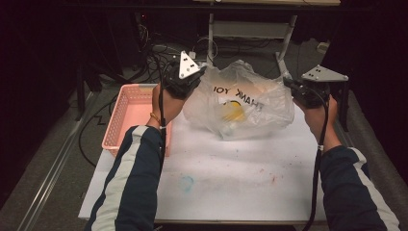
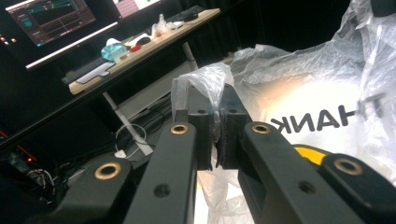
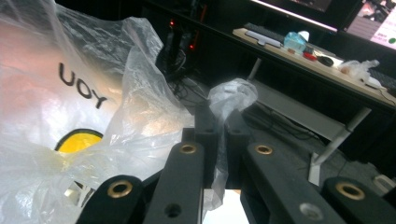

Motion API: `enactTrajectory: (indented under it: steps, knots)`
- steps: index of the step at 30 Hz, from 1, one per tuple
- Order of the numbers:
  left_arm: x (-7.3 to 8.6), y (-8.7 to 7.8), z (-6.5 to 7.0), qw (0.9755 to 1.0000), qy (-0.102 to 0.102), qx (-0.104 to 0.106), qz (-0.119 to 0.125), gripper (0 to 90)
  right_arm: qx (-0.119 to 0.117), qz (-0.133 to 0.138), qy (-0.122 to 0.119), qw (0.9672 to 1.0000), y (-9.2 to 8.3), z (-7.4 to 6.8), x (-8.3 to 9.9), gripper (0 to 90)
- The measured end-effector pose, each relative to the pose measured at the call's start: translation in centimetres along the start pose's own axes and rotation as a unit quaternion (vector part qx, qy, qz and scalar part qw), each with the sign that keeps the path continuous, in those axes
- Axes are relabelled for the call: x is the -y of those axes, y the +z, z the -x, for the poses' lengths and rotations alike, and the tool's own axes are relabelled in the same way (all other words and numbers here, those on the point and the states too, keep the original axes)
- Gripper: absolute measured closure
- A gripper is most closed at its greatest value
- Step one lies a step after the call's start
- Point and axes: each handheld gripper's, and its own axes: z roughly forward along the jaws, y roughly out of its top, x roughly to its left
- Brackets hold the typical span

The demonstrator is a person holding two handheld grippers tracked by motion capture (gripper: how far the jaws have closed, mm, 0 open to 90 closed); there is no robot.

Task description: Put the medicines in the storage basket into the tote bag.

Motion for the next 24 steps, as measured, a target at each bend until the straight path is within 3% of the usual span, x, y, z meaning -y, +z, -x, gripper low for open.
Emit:
enactTrajectory:
  steps: [14, 24]
  knots:
    - [-1.0, 1.2, -1.7, 0.9995, -0.017, -0.025, -0.006, 84.3, 0.029, -0.013, 0.028, 0.9991, 1.4, 2.6, -0.8, 89.0]
    - [-2.5, 1.5, -2.1, 0.9994, -0.016, -0.032, -0.003, 84.3, 0.041, -0.003, 0.022, 0.9989, 1.2, 3.1, -3.0, 89.0]
